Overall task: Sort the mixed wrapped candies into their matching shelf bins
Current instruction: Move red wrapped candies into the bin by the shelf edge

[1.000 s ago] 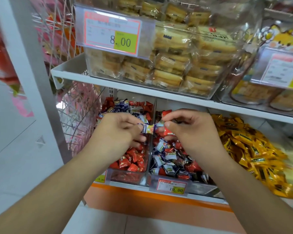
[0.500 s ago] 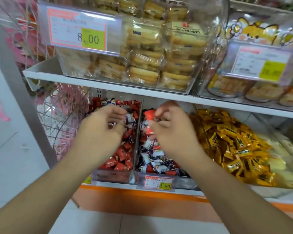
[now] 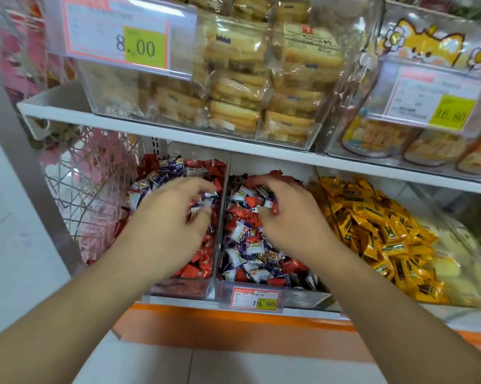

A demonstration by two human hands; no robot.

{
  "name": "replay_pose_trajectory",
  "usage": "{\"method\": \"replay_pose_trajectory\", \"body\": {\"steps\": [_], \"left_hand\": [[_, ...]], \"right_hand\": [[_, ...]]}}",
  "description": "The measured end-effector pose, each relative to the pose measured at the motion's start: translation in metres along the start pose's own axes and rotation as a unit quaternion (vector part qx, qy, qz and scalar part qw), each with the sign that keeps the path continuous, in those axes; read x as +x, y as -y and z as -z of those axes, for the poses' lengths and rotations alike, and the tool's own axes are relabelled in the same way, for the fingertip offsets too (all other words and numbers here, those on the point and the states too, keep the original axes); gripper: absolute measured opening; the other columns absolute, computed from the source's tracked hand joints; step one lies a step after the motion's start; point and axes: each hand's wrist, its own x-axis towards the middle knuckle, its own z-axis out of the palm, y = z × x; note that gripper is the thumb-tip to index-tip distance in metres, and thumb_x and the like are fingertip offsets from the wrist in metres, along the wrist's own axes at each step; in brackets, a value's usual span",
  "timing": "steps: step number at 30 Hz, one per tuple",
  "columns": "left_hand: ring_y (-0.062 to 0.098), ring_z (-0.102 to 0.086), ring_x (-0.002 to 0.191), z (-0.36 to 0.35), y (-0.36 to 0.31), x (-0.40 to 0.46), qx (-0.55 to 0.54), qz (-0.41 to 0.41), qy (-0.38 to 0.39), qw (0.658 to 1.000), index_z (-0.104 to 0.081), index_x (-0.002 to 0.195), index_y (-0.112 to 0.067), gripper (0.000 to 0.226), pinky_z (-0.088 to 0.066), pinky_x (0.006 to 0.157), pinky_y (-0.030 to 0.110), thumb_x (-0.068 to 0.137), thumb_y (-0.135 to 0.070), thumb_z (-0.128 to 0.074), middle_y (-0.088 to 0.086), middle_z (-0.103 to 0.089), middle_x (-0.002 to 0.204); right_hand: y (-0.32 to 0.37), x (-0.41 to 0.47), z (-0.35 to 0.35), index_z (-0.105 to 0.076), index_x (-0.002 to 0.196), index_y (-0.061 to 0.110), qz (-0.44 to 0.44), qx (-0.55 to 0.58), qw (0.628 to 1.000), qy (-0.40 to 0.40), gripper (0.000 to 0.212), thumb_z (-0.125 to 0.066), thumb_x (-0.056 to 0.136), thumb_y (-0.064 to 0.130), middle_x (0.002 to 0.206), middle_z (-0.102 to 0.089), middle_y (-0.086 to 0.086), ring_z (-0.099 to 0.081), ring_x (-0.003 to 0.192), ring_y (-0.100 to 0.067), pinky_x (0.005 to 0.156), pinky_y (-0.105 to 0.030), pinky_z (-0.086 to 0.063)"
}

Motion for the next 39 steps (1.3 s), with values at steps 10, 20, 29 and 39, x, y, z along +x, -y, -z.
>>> {"method": "replay_pose_trajectory", "body": {"steps": [10,20,29,39], "left_hand": [[0.012,-0.042,0.142,-0.025,0.001,-0.01,0.033,-0.017,0.106,0.994,-0.034,0.155,-0.038,0.058,-0.037,0.115,0.029,0.101,-0.044,-0.054,-0.012,-0.039,0.158],[0.009,-0.047,0.138,-0.024,0.003,-0.007,0.02,-0.021,0.1,0.995,-0.038,0.152,-0.039,0.057,-0.041,0.111,0.027,0.099,-0.044,-0.057,-0.014,-0.045,0.154],[-0.007,-0.054,0.108,-0.015,-0.004,-0.009,-0.013,0.003,0.096,0.995,-0.048,0.142,-0.044,0.049,-0.044,0.093,0.014,0.096,-0.041,-0.066,-0.02,-0.053,0.135],[0.01,-0.073,0.093,0.007,0.005,0.002,-0.303,0.107,0.07,0.944,-0.052,0.142,-0.033,0.07,-0.059,0.084,0.03,0.082,-0.025,-0.086,-0.008,-0.071,0.112]], "right_hand": [[-0.038,0.012,-0.018,-0.035,0.16,0.035,-0.124,-0.049,0.987,0.094,0.081,-0.074,0.091,0.053,0.165,-0.036,-0.004,-0.035,0.15,-0.027,0.124,-0.045,-0.033],[-0.037,0.004,-0.008,-0.081,0.103,0.03,-0.077,0.003,0.997,-0.018,0.018,-0.082,0.09,0.018,0.129,-0.071,0.004,-0.065,0.119,-0.015,0.089,-0.012,-0.049],[-0.022,-0.004,0.013,-0.08,0.096,0.036,-0.034,0.237,0.968,-0.077,0.024,-0.083,0.087,0.013,0.1,-0.075,0.016,-0.069,0.076,-0.002,0.076,-0.032,-0.06],[0.046,-0.005,-0.02,-0.072,0.096,0.026,0.017,0.374,0.927,-0.039,0.017,-0.081,0.089,0.014,0.101,-0.078,-0.001,-0.075,0.098,-0.024,0.09,-0.052,-0.061]]}}
